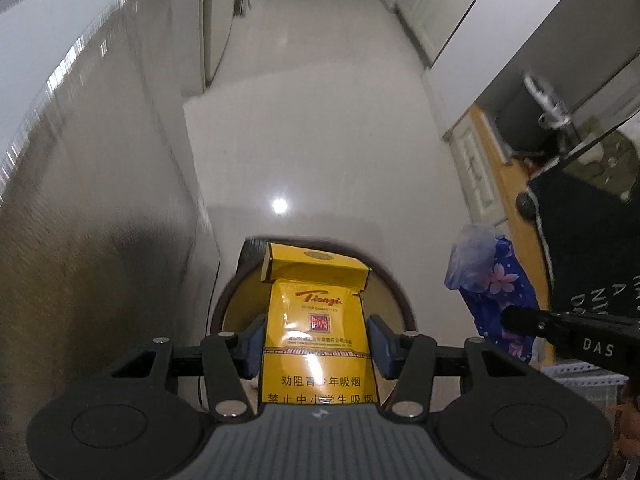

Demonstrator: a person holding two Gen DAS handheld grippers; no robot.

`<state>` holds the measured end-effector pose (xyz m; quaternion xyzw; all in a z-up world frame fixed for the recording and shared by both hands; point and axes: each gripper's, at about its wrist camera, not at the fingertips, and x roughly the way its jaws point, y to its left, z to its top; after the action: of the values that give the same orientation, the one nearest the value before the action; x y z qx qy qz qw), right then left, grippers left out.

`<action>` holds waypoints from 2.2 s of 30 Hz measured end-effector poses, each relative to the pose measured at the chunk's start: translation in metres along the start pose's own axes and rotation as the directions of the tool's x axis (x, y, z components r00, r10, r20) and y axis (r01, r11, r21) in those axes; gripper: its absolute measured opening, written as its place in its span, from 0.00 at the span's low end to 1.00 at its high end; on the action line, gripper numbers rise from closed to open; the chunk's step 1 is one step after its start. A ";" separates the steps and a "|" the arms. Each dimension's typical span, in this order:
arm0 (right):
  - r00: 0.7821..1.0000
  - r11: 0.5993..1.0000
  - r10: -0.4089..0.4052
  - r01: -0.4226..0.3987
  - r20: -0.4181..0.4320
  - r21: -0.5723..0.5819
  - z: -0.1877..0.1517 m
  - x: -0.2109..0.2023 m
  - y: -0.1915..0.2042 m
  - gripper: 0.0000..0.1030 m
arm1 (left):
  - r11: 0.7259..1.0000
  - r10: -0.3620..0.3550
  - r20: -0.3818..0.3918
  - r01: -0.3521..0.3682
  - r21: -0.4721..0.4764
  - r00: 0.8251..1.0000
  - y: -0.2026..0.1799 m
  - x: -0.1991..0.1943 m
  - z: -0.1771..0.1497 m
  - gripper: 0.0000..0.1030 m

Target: Collect trash

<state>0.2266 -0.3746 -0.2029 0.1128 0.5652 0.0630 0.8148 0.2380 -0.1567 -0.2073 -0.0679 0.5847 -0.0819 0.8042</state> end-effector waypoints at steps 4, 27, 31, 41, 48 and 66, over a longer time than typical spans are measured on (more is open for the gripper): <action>0.998 0.997 0.005 0.000 -0.061 0.071 -0.012 0.027 -0.005 0.04 | 1.000 0.005 -0.067 -0.006 -0.011 0.998 0.007 0.028 -0.009 0.51; 0.965 0.924 0.001 0.099 -0.262 0.370 -0.078 0.177 0.007 0.35 | 0.991 0.004 -0.203 0.023 0.129 0.979 0.021 0.153 0.006 0.51; 0.966 0.933 -0.005 0.098 -0.260 0.346 -0.080 0.173 0.003 0.40 | 0.991 -0.029 -0.223 0.056 0.117 0.974 0.015 0.172 0.012 0.51; 0.971 0.964 0.014 0.050 -0.237 0.261 -0.076 0.160 -0.011 0.51 | 0.993 -0.072 -0.265 0.095 0.073 0.961 -0.003 0.205 0.021 0.51; 0.975 0.980 0.025 0.019 -0.220 0.196 -0.078 0.152 -0.005 0.56 | 0.995 -0.098 -0.289 0.088 -0.048 0.952 0.000 0.223 0.024 0.67; 0.989 0.991 0.046 -0.028 -0.139 0.128 -0.052 0.100 0.003 0.58 | 0.997 -0.068 -0.174 0.074 0.026 0.982 -0.009 0.141 0.042 0.90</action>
<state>0.2131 -0.3427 -0.3099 0.1694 0.6222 0.0505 0.7626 0.3204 -0.1948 -0.3237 -0.0682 0.6480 -0.1255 0.7481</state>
